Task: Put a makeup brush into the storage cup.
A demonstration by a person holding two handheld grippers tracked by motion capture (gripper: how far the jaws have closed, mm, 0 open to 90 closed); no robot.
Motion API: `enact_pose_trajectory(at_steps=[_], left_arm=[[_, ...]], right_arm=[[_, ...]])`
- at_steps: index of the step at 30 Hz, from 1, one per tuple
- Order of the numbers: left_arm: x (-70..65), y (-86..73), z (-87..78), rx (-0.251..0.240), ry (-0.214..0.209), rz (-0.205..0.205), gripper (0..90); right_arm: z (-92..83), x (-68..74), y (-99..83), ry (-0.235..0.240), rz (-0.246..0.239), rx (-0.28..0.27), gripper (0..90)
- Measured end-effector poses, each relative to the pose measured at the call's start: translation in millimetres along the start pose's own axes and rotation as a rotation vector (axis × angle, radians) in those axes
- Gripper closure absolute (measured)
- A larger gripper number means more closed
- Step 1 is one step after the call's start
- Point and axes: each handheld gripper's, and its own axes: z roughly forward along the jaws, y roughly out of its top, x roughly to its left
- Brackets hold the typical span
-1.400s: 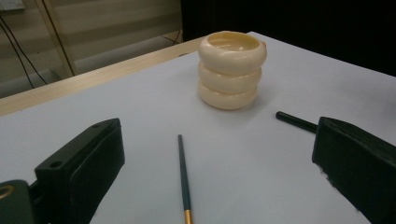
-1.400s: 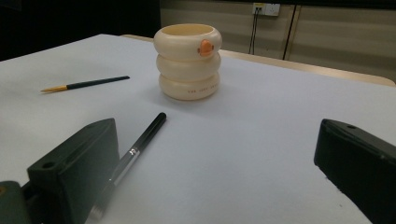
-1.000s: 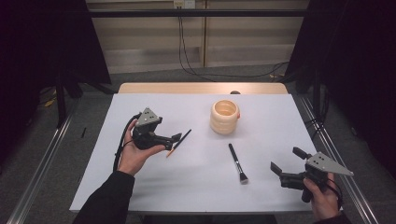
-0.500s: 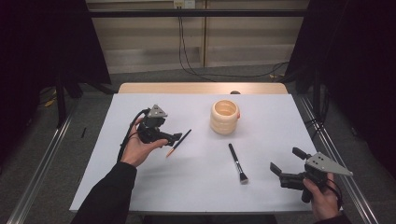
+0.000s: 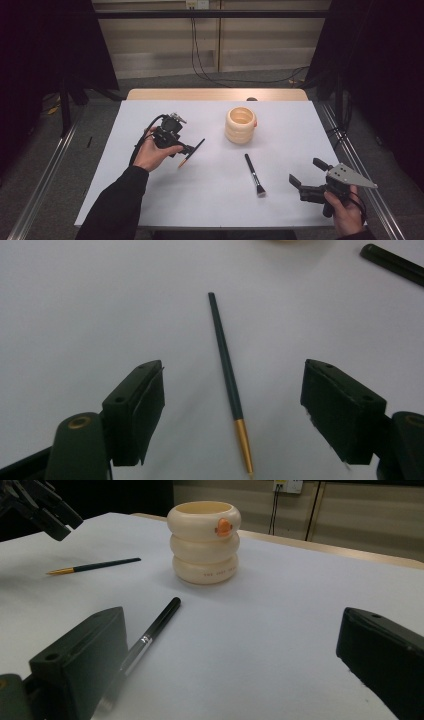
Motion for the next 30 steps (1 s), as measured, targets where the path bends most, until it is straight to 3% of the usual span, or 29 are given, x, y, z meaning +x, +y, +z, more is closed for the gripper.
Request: enact_pose_trajectory(at_steps=[5, 9, 14, 20, 30], left_arm=[[1.5, 0.0, 8.4, 0.086, -0.006, -0.032, 26.5], [3.2, 0.5, 14.0, 0.156, -0.030, -0.023, 33.0], [1.5, 1.3, 21.3, 0.225, -0.010, -0.019, 37.6], [1.8, 1.3, 27.5, 0.243, -0.047, -0.030, 46.2], [2.6, 3.2, 38.6, 0.306, -0.046, -0.027, 63.3]], right_arm=[[-0.4, 0.1, 0.2, -0.005, -0.001, -0.001, 0.0], [-0.1, -0.2, 0.1, -0.002, -0.005, 0.002, 0.0], [0.2, 0.1, 0.0, 0.000, -0.010, 0.002, 0.0], [0.6, 0.6, -0.2, 0.002, -0.007, 0.006, 0.0], [1.1, 1.3, -0.3, 0.006, -0.011, 0.011, 0.0]])
